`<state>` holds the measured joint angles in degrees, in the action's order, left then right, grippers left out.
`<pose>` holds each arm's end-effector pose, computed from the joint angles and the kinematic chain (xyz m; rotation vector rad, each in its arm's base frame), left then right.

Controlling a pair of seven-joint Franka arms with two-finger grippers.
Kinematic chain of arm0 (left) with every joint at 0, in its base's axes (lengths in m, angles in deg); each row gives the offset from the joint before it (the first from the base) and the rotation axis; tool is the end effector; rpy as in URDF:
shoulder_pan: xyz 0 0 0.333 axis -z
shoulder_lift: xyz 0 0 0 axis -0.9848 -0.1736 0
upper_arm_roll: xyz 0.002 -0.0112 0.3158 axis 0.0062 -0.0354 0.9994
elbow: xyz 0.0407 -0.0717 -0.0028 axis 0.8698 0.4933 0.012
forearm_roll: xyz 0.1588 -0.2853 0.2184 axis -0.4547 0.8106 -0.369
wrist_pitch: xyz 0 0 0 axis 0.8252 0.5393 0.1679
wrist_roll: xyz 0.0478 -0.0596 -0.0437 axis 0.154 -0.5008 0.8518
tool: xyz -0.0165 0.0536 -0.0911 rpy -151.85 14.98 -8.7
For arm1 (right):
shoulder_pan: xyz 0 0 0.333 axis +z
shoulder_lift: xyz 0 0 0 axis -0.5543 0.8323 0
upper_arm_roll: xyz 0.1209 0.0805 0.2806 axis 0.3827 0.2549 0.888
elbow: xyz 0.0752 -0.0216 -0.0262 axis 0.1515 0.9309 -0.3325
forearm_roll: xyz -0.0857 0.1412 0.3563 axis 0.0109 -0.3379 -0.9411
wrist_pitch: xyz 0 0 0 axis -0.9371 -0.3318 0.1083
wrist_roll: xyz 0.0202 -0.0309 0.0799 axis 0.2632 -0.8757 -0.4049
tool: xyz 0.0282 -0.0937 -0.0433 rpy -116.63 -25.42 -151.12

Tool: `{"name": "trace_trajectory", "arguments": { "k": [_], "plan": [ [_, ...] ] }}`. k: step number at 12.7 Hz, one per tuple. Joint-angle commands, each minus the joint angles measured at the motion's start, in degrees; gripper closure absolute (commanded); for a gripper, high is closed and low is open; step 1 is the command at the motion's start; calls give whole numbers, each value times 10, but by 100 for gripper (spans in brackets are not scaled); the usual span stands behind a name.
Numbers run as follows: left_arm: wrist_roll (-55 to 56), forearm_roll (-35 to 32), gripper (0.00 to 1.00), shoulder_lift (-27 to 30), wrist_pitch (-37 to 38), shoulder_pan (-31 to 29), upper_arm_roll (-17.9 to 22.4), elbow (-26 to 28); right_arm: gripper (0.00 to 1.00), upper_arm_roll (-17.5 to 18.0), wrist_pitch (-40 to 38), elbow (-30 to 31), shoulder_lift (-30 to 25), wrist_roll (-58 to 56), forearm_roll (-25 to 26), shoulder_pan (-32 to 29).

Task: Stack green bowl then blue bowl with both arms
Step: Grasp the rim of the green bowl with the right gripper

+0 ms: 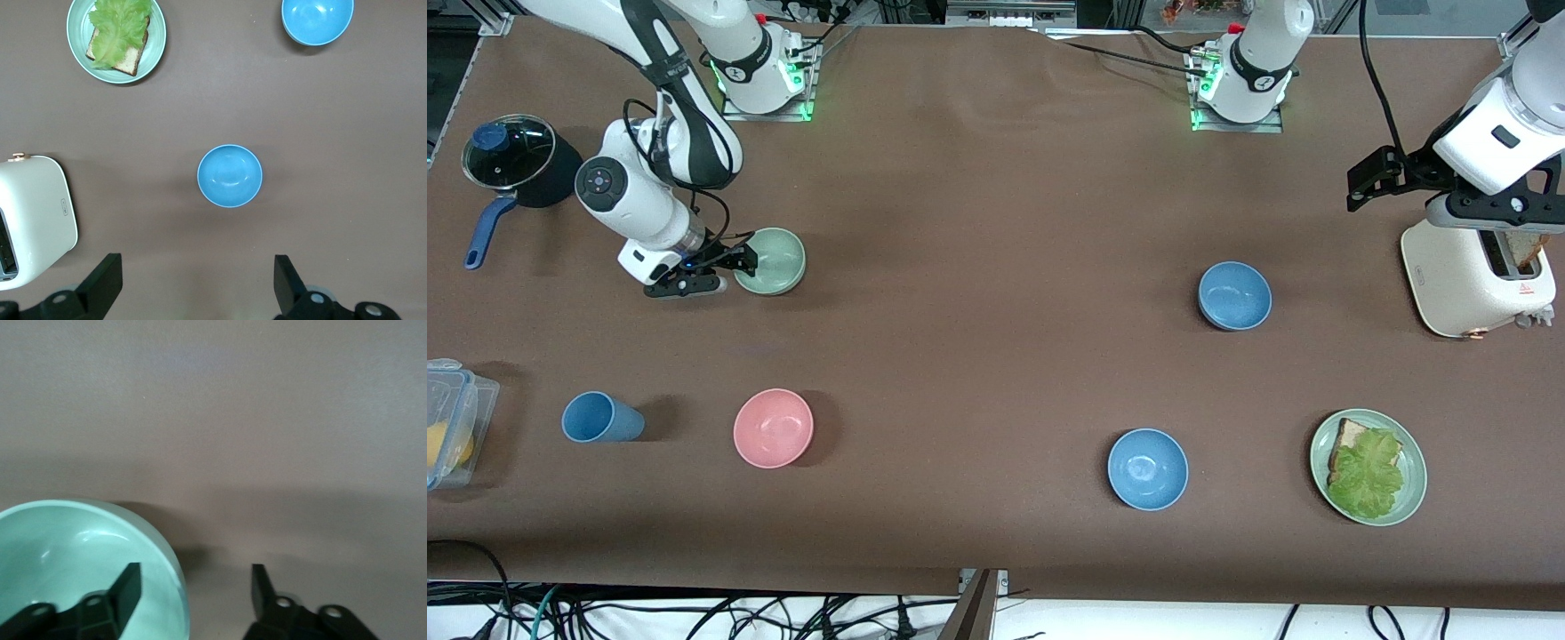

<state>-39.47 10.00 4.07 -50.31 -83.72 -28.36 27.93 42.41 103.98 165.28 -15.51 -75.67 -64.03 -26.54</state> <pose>0.5362 -0.0496 0.6052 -3.1342 0.0760 0.1160 0.4720 0.0241 0.2068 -3.1214 -0.2006 0.0687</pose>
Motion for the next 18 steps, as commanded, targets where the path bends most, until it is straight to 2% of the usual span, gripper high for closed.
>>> {"name": "trace_trajectory", "arguments": {
  "k": [1,2,3,4,5,7,8,9,11,13,18],
  "plan": [
    [4,13,0,-2,11,-1,-1,-11,49,4,26,7,14,-10,-8,1],
    [4,15,0,-1,13,-1,-1,-11,59,4,26,7,15,-9,-8,1],
    [5,21,0,-1,14,-1,-1,-10,72,9,26,7,15,-5,-9,1],
    [5,22,0,-1,14,-1,0,-10,94,13,22,5,13,-3,-8,1],
    [5,22,0,-1,14,-3,0,-11,100,20,18,3,9,-1,-9,1],
    [4,23,0,-2,15,-5,0,-10,100,31,5,-4,-5,5,-8,1],
    [5,23,0,-2,15,-5,0,-10,100,48,-17,-18,-19,13,-8,1],
    [5,23,0,-1,16,-5,-1,-10,100,63,-45,-43,-30,23,-7,1],
    [5,23,0,-2,16,-7,0,-10,100,106,-116,-138,-13,66,-7,3],
    [5,23,0,-2,16,-6,0,-10,100,122,-154,-235,45,149,-8,41],
    [5,23,0,-2,16,-6,-1,-10,100,120,-145,-450,223,431,3,201]
  ]
}}
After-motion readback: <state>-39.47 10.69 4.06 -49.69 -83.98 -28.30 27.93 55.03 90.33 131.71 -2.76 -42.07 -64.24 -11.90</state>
